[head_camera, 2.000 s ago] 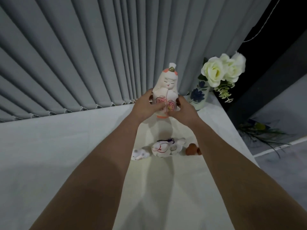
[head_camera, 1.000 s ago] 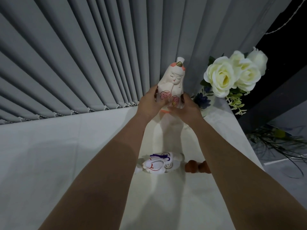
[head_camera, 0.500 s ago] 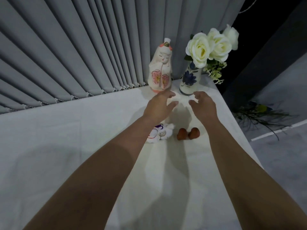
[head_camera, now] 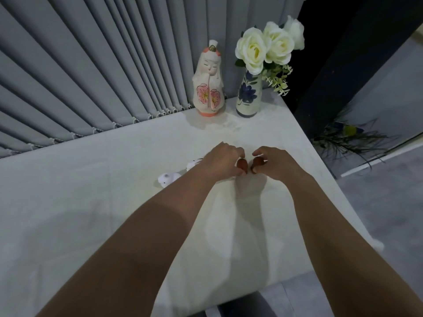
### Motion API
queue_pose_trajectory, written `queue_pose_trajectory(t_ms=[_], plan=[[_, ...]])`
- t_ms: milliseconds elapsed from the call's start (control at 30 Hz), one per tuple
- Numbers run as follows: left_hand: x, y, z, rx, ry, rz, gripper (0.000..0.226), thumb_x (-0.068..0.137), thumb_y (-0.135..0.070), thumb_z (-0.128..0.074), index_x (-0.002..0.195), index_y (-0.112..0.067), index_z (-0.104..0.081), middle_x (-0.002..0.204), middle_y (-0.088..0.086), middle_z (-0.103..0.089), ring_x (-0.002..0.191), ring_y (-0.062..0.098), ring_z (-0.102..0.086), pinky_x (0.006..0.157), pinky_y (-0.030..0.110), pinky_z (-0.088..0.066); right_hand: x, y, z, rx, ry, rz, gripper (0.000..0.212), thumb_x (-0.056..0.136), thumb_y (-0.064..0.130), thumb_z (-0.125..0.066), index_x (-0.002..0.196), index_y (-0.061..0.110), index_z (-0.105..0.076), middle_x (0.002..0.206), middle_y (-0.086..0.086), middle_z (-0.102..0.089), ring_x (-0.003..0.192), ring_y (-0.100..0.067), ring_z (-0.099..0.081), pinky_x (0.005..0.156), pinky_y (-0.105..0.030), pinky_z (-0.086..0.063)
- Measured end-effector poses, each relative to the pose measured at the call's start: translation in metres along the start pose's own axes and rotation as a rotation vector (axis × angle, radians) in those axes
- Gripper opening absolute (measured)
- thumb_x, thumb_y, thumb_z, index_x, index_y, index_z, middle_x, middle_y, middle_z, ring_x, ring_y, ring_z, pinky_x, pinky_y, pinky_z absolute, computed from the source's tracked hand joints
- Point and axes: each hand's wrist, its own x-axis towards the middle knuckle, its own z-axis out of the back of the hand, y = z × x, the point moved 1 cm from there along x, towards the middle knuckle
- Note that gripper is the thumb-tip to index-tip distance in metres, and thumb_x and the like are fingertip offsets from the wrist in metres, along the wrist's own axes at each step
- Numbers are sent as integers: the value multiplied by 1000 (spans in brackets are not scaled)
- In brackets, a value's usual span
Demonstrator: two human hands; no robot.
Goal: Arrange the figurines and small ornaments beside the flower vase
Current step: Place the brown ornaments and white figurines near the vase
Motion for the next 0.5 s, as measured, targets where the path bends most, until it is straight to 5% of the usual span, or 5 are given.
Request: queue_pose_trajectory(t_ms=[267, 500], plan=[[13, 7, 2, -124, -65, 18, 34, 83, -31, -70, 112, -14, -64, 108, 5, -69, 107, 24, -56, 84, 35, -49, 14, 4, 6, -56, -111, 25, 30, 81, 22, -67, 111, 20, -64, 98, 0, -68, 80, -20, -59, 67, -29, -46], [47, 25, 32, -188, -211, 107, 31, 84, -25, -69, 113, -13, -64, 110, 6, -69, 103, 27, -62, 85, 39, -51, 59, 26, 29, 10, -304, 81, 24, 86, 17, -62, 110, 17, -56, 84, 9, -60, 86, -19, -56, 74, -28, -40]])
